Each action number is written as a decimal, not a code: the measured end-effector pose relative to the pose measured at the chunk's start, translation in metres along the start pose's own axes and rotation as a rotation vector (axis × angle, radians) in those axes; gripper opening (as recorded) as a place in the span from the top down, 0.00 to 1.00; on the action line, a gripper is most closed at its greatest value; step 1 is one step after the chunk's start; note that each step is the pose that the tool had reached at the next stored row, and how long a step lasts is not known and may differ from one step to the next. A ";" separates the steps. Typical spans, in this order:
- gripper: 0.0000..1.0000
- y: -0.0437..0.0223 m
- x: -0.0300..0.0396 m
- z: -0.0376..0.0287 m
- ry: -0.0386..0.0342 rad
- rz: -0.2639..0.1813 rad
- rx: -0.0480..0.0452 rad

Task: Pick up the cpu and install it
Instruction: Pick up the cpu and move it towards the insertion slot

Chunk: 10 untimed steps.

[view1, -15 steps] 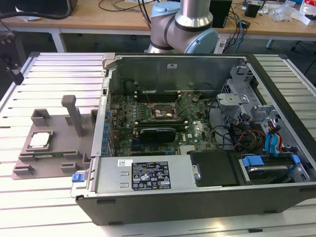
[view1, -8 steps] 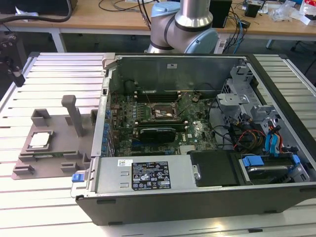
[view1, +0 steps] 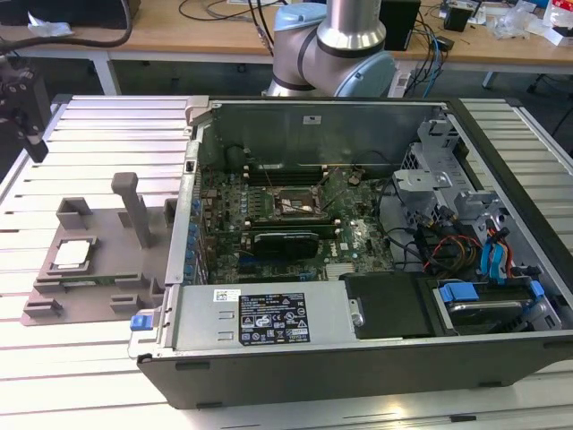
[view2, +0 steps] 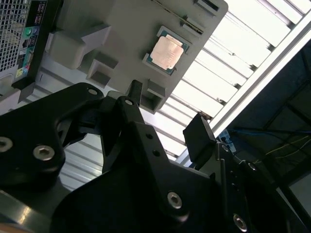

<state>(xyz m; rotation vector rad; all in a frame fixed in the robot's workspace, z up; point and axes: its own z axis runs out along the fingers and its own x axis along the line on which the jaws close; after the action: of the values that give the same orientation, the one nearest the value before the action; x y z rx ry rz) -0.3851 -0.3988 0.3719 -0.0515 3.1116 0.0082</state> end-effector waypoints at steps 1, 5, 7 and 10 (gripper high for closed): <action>0.38 0.0000 0.0000 0.0004 -0.0001 0.000 0.0000; 0.38 0.0000 0.0001 0.0030 0.0000 0.000 0.0000; 0.38 0.0000 0.0001 0.0041 0.0000 0.000 0.0000; 0.38 0.0000 0.0002 0.0064 -0.0001 0.000 0.0000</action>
<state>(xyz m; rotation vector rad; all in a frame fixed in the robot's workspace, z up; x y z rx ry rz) -0.3851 -0.3987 0.3655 -0.0515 3.1115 0.0083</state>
